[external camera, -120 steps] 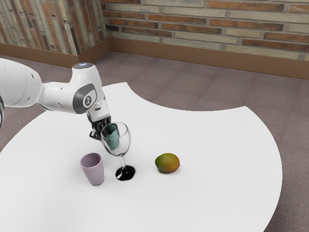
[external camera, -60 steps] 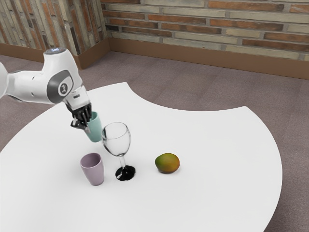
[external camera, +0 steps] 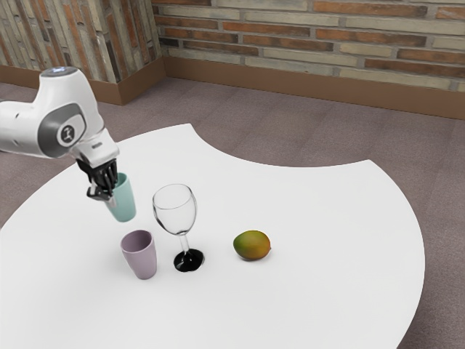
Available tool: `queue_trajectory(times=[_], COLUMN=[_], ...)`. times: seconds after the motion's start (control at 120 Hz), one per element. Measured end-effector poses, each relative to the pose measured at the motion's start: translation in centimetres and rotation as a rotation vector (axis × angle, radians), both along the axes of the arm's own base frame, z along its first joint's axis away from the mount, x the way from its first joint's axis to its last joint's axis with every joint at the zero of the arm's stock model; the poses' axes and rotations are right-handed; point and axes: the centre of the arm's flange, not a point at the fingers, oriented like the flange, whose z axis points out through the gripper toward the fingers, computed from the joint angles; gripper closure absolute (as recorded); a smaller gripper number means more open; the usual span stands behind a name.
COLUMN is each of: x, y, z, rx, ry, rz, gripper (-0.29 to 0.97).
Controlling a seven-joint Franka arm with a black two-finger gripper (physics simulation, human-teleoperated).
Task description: Place the left cup onto the right cup
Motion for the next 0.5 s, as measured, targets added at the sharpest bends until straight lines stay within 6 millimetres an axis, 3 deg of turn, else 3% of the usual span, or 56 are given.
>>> queue_trajectory(times=[0.183, 0.5], x=[-0.7, -1.6], y=[-0.9, -3.3], z=[1.6, 0.9], rx=[0.018, 0.031], ry=[-0.01, 0.019], rz=[0.045, 0.118], gripper=[0.78, 0.79])
